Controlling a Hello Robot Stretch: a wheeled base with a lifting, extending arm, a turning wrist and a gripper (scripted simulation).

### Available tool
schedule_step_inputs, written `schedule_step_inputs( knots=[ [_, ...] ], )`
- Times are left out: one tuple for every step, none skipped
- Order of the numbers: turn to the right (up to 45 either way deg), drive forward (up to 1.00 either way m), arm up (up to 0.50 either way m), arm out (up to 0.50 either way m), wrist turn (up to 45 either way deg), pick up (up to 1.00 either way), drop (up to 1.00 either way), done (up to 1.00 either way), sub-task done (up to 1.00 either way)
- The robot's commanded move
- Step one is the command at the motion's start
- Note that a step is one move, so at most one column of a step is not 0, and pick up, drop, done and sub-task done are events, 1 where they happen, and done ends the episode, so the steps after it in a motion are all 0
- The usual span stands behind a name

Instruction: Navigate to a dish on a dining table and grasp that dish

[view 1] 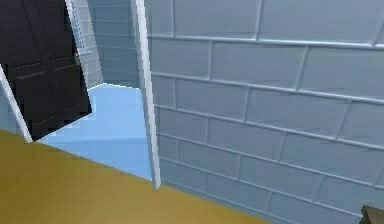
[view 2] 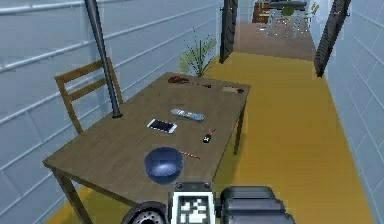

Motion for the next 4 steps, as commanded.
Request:
schedule_step_inputs(
  knots=[
    [0.0,0.00,0.00,0.22,0.0,0.00,0.00,0.00,0.00],
    [0.0,0.00,0.00,0.00,45.0,0.00,0.00,0.00,0.00],
    [0.0,0.00,0.00,0.00,45.0,0.00,0.00,0.00,0.00],
    [0.0,0.00,0.00,0.00,45.0,0.00,0.00,0.00,0.00]
  ],
)
